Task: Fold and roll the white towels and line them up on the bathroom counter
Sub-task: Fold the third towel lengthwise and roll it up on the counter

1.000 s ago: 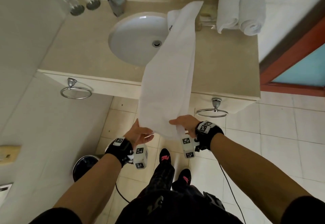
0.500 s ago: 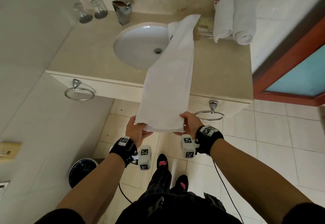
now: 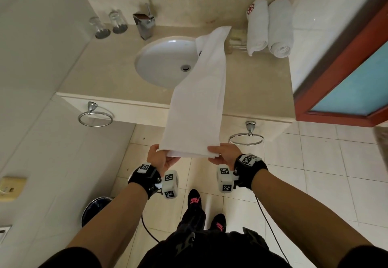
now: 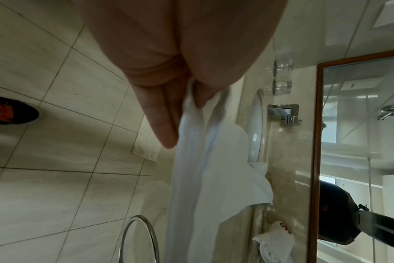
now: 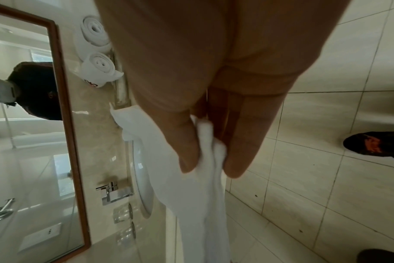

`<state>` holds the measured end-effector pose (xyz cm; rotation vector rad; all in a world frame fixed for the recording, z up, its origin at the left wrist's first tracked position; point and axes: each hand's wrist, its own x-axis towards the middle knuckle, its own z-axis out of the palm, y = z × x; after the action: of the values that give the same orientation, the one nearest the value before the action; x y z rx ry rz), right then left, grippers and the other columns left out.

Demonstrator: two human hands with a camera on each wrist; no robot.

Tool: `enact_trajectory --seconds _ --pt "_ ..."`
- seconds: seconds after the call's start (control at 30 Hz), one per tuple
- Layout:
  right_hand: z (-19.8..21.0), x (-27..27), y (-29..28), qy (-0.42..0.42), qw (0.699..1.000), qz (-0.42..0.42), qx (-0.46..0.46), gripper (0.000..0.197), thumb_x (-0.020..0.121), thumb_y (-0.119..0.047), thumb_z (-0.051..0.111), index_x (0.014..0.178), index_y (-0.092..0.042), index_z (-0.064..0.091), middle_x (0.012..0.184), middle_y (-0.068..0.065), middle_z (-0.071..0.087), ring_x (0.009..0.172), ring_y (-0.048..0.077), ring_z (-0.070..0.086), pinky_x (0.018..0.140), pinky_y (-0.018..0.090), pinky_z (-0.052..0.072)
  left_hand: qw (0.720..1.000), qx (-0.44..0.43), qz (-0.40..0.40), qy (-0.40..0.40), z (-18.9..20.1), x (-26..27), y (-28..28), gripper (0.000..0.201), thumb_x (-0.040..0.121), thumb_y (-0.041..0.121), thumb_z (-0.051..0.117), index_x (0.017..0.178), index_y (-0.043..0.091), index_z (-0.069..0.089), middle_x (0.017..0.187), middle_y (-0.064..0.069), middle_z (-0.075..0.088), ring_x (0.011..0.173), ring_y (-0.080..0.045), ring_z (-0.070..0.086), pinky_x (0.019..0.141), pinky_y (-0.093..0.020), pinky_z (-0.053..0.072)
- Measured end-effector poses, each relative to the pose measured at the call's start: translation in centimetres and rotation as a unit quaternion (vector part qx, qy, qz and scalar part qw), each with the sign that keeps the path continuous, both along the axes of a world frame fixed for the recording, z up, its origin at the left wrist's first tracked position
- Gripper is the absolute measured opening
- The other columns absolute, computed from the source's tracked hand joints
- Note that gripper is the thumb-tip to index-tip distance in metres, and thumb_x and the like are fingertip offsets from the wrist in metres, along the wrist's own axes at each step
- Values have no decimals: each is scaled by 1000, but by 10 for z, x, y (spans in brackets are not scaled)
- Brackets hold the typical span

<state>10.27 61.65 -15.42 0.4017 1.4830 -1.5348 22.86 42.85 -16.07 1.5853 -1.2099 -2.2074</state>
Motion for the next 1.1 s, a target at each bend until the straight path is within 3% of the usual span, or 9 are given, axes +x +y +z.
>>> enact_trajectory --seconds 0.17,0.27,0.33,0.47,0.53,0.67,0.8,0.93,1.1 --pt "-7 -1 11 14 1000 20 19 15 77 6 76 76 4 61 83 15 66 71 26 65 52 25 57 996 12 -81 -28 -3 10 -5 46 90 -8 57 133 2 44 111 -22 65 86 -31 70 64 -38 60" --pt "-13 -1 17 14 999 23 35 17 75 7 77 83 6 62 86 17 66 72 26 65 49 24 56 990 60 -127 -15 3 18 -3 43 89 -11 47 129 2 50 122 -24 63 101 -36 69 77 -41 59" --pt "-17 0 21 15 999 7 43 32 72 6 80 99 9 61 97 19 67 76 27 66 51 25 56 988 96 -125 4 5 20 -1 47 81 -13 38 122 2 56 128 -24 60 111 -40 64 88 -47 55" --pt "-18 -1 30 26 998 -5 54 44 70 3 83 107 6 60 102 19 67 81 27 67 52 25 56 987 122 -100 -8 8 13 4 22 85 19 55 100 4 62 116 -21 66 106 -40 65 98 -55 48" --pt "-18 -3 34 30 998 -10 55 41 70 2 83 104 3 60 100 17 67 81 25 67 52 24 56 986 79 -135 -52 5 7 9 42 86 40 70 107 4 64 108 -19 71 101 -35 68 92 -49 54" --pt "-23 -8 42 40 996 -31 72 33 73 -4 83 93 -6 57 100 15 66 82 25 65 62 31 58 981 8 -158 -110 -4 -3 21 30 86 12 72 105 -7 59 83 -20 67 67 -30 64 70 -38 55" --pt "-38 -12 51 40 988 33 148 48 76 -9 82 113 -8 50 101 13 59 84 26 61 72 39 58 964 -18 -221 -147 -11 6 21 34 86 7 70 115 -4 57 104 -20 66 75 -29 65 59 -33 55" --pt "-43 -11 58 61 956 187 220 40 81 -11 76 116 -12 57 98 8 65 79 19 64 65 32 54 941 -32 -285 -178 -22 21 23 36 81 10 76 113 4 60 108 -11 70 90 -28 71 89 -44 56" --pt "-37 -25 52 99 927 258 254 28 83 -12 74 108 -12 60 104 14 67 87 22 62 64 30 52 923 -27 -321 -213 -31 19 20 32 80 13 77 109 12 62 102 -6 74 90 -23 73 92 -44 54"
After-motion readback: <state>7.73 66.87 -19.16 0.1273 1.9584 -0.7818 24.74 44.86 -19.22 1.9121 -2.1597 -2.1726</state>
